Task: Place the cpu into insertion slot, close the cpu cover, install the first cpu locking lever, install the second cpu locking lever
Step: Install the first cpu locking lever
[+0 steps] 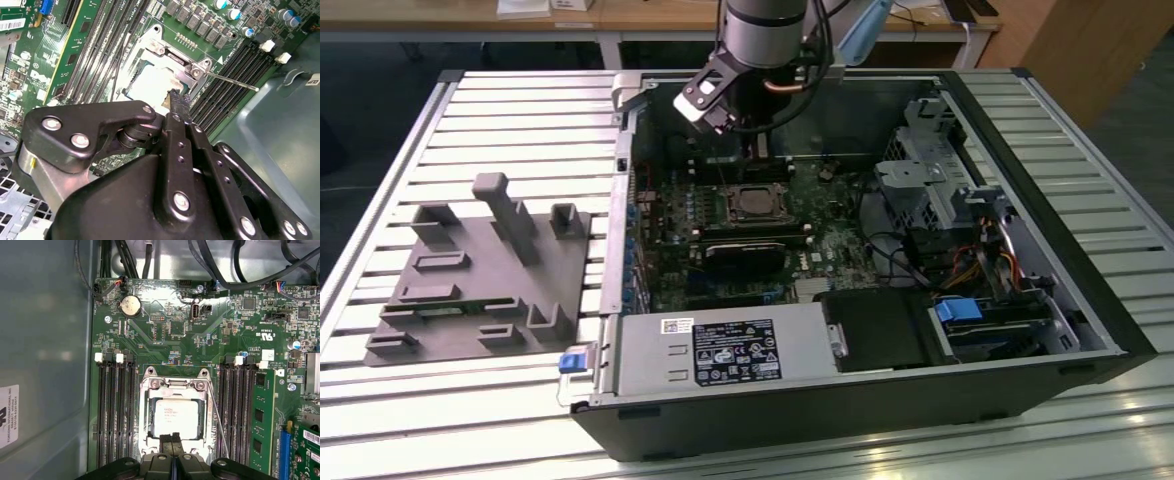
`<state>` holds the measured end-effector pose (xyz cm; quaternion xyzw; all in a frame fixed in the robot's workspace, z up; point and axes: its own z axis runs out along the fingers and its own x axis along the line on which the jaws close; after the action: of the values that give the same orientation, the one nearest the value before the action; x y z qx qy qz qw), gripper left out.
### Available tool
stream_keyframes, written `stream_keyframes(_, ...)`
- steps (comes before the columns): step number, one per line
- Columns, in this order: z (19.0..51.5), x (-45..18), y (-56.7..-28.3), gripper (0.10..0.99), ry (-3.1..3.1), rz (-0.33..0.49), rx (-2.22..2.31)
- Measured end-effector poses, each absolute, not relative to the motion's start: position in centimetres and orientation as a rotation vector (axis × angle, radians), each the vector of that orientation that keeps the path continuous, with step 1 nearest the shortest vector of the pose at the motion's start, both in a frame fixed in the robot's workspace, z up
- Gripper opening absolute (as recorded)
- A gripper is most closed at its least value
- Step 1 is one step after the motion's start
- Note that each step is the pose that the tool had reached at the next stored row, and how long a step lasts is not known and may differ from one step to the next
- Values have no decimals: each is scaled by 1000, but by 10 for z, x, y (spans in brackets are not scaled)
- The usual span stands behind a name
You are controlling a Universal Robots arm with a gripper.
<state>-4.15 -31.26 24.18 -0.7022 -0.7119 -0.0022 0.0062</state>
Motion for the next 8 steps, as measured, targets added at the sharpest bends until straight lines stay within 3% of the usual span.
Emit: stream_keyframes(8,245,-42,-313,106,-2228,-7,-2198)
